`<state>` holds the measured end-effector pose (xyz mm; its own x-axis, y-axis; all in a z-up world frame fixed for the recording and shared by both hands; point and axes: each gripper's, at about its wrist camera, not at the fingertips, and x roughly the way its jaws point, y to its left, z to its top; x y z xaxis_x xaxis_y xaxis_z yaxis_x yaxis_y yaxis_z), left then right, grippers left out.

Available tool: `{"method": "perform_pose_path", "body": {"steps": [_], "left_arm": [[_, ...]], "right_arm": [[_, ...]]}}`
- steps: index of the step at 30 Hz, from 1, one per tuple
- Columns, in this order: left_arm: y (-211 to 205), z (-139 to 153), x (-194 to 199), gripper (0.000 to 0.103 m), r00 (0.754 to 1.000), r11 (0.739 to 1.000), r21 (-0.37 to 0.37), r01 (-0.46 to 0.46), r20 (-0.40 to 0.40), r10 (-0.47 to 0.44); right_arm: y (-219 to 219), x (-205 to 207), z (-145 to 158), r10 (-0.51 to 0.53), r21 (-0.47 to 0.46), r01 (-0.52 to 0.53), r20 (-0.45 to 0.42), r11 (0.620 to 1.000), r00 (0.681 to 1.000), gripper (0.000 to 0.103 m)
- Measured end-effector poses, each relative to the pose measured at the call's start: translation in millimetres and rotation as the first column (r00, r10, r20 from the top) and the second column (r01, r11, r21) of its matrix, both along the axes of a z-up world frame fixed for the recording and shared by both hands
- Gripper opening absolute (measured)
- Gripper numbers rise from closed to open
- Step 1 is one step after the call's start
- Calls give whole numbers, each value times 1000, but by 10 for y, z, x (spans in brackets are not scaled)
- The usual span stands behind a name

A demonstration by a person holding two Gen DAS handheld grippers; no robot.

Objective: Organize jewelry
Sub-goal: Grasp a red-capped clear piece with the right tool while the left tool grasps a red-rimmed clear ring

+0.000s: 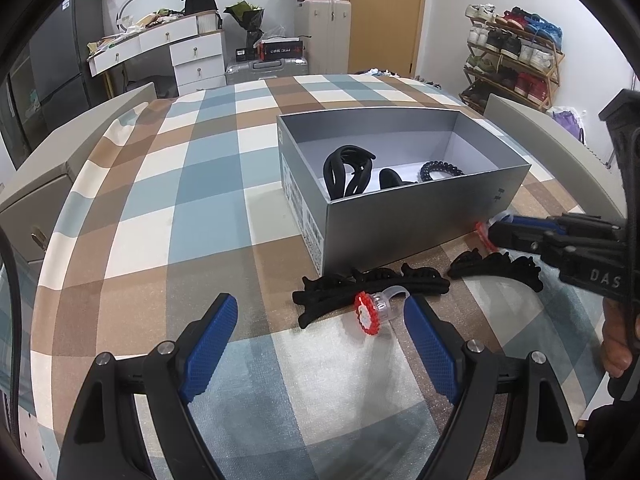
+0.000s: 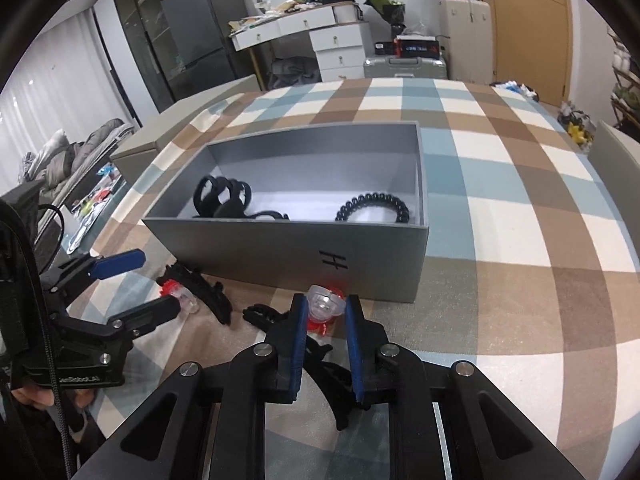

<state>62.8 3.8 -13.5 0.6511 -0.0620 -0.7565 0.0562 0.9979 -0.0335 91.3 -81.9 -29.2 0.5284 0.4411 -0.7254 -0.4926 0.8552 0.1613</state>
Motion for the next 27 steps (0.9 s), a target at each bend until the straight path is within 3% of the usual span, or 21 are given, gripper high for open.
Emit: {"method": "perform_pose_path", "body": {"steps": [6,12,13,16,22,27], "left_arm": [[-49,39,-53,82,998,998,-27,57,3,-57],[-164,164,-149,82,992,993,2,118,54,-118],[-182,170,-161,76,990,991,13,130,58,-130],[-244,147,-160,42,984,984,37,176,31,-178],[-258,81,-124,33,980,980,14,200,-5,-200],[-234,33,-87,32,987,987,6,160,-11,-159]], "right_arm": [[-43,-33,114,0,17,0,24,1000,1000,18],[-38,-66,188,16,15,-17,42,1000,999,18],[-35,-76,205,15,11,-16,50,1000,999,18],[-35,-98,247,20,14,-21,60,1000,998,18],[-36,-106,283,23,14,-24,70,1000,997,18],[-41,-109,295,22,18,-24,72,1000,997,18]]}}
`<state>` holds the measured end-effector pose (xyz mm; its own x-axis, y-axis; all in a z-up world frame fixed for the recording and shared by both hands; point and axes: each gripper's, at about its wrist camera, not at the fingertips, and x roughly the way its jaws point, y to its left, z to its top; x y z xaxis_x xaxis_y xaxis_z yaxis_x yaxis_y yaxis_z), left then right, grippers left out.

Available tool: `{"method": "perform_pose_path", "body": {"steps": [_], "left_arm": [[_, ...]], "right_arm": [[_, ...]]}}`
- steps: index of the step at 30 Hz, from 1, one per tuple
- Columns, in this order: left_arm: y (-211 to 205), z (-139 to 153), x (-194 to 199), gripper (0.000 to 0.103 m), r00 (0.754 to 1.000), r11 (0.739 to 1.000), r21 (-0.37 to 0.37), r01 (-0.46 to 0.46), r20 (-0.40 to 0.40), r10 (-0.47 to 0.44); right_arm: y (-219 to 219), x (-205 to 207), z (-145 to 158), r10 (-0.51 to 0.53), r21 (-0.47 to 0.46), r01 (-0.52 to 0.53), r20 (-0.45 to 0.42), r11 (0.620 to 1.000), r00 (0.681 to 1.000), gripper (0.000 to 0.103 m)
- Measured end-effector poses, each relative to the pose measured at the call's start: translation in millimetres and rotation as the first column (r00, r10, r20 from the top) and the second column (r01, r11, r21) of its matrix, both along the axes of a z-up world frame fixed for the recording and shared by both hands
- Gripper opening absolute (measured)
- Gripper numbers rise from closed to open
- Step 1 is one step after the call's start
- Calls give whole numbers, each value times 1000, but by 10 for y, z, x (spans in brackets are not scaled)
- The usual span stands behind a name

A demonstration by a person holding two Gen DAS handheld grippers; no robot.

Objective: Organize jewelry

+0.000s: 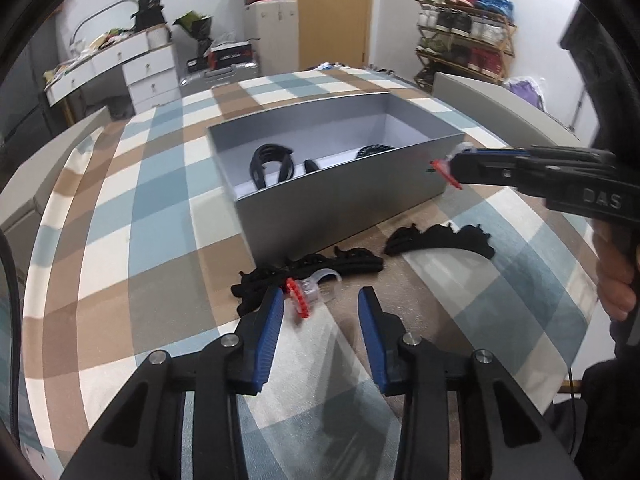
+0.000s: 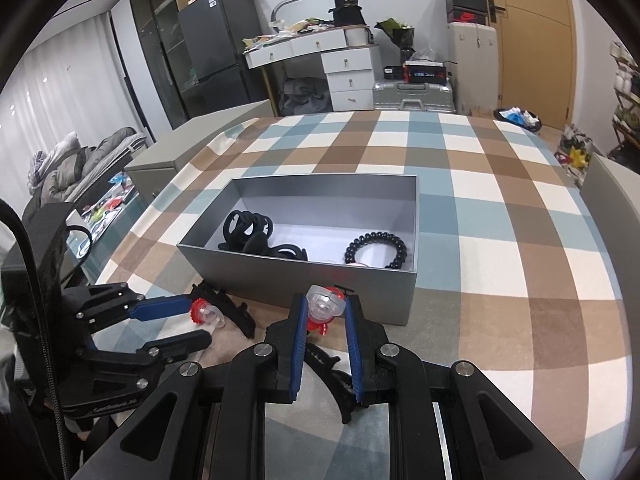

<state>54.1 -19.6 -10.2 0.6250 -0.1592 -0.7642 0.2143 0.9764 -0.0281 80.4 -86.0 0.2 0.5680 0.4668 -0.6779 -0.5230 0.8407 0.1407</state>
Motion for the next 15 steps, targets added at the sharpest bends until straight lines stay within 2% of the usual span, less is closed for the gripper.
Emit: {"method": "perform_pose_path", "body": {"steps": [2,7,15], "left_arm": [[-3,-21,10,22,1000,1000,0,-3,-4,3],[5,-44,20,10,1000,1000,-5,-19,-7,19],[25,44,-21,10,1000,1000,-28,-7,21,8]], "right_arm": [[2,0,5,0,2,0,1,1000,1000,18],[3,-10,8,2,0,-2,2,1000,1000,18],[2,-21,17,4,2,-4,5,1000,1000,18]]}}
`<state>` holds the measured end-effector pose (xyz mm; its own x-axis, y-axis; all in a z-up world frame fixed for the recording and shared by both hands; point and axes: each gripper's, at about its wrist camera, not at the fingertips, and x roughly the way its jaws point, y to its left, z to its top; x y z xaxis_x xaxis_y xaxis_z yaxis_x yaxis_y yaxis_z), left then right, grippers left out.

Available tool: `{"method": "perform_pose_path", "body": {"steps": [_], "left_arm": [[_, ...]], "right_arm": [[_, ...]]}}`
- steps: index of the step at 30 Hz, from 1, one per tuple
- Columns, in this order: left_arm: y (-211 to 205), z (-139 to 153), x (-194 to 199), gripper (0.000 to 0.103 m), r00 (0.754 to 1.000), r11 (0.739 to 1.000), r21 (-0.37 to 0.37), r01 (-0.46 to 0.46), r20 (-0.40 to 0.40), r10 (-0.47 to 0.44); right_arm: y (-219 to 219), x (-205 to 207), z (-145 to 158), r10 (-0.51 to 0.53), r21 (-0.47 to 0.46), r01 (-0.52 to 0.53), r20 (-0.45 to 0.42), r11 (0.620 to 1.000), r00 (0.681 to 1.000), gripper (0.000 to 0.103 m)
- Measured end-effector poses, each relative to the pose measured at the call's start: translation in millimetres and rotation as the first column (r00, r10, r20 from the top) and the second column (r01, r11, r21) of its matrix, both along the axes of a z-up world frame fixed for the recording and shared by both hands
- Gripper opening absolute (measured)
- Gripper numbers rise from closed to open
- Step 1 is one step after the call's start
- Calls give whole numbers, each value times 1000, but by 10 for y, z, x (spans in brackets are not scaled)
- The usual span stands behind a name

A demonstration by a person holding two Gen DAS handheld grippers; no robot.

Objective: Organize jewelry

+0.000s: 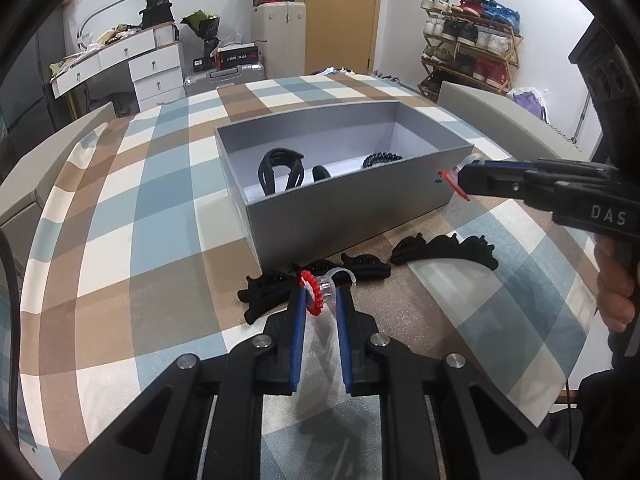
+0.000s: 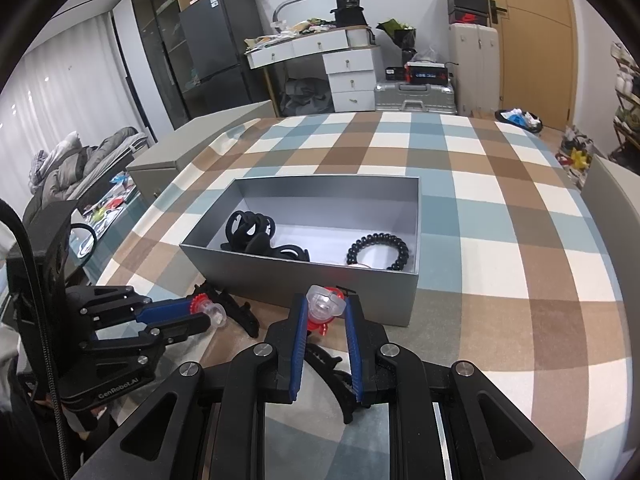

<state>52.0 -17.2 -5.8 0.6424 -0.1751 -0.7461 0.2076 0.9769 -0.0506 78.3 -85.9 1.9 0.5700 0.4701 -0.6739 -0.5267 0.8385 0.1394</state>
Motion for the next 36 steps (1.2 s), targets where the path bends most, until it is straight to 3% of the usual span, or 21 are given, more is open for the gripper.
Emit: {"method": "perform_pose_path", "body": {"steps": [17,27,36], "left_arm": [[13,302,-96,10,992,999,-29,12,127,-9],[152,433,-54,10,978,998,-58,-35,202,46],[329,440,80,10,968,990,-88,-108,217,125]], "right_arm": [[-15,-82,131,21,47,-23,50,999,999,18],[-45,-90,219,14,103,-23,82,994,997,18],[-77,3,320,4,132,-17,100,991,995,18]]}}
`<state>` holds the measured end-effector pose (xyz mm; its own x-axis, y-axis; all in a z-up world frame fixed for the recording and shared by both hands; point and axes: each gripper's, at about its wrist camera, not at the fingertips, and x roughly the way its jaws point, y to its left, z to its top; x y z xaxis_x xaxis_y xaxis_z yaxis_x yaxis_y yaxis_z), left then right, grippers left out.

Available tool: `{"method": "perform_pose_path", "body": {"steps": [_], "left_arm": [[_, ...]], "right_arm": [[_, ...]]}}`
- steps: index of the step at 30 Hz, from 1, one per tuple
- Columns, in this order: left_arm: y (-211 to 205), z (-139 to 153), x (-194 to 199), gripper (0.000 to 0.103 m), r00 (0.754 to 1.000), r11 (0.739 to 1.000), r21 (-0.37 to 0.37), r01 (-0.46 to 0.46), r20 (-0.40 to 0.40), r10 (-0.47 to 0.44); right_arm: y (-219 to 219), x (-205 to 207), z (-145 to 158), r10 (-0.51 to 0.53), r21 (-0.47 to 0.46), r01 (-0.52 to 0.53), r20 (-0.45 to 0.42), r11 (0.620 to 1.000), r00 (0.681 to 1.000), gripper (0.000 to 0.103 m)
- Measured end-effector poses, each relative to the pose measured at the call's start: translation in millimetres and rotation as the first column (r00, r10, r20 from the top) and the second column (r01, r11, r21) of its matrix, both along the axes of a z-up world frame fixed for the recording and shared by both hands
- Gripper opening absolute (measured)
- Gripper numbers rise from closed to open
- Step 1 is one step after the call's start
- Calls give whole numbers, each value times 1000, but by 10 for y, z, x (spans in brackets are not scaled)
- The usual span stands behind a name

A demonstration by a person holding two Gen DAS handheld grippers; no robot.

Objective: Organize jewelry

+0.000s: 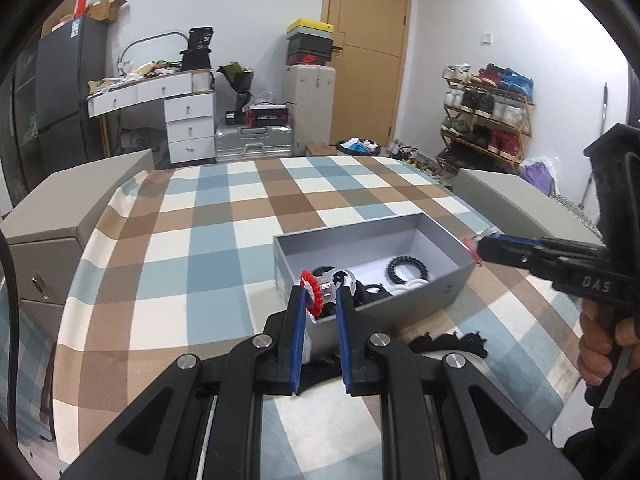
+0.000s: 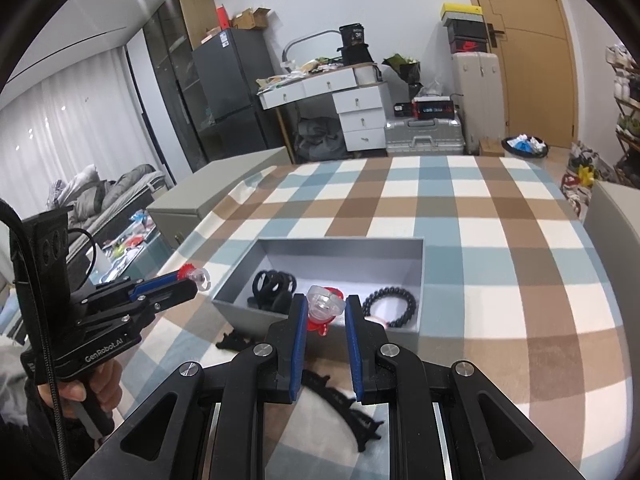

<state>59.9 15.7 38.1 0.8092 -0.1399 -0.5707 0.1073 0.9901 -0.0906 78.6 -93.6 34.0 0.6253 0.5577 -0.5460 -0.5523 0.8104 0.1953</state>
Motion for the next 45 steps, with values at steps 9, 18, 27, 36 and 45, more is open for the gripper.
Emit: {"method": "perform_pose_path", "body": {"steps": [9,18,27,36,45], "left_arm": [[-23,-7,162,10,1000,1000,11,6,5,-6],[-121,-56,268,10,1000,999,33,28,-8,-28],[-206,-105,257,10,999,998,52,43,-21,-42],[-259,-140,265,10,998,996,71,51,-32,-49],[-278,-169,272,10,998,996,72,54,-40,-51]], "right_arm": [[-12,243,19,3,54,-1,-21,999,1000,18],[-34,355,-14,8,101,-2,-58,995,998,18],[-49,363,-79,-3,75,9,-71,997,997,18],[10,406,-190,3,54,3,-103,999,995,18],[52,421,-278,3,34,1,-120,999,993,18]]}}
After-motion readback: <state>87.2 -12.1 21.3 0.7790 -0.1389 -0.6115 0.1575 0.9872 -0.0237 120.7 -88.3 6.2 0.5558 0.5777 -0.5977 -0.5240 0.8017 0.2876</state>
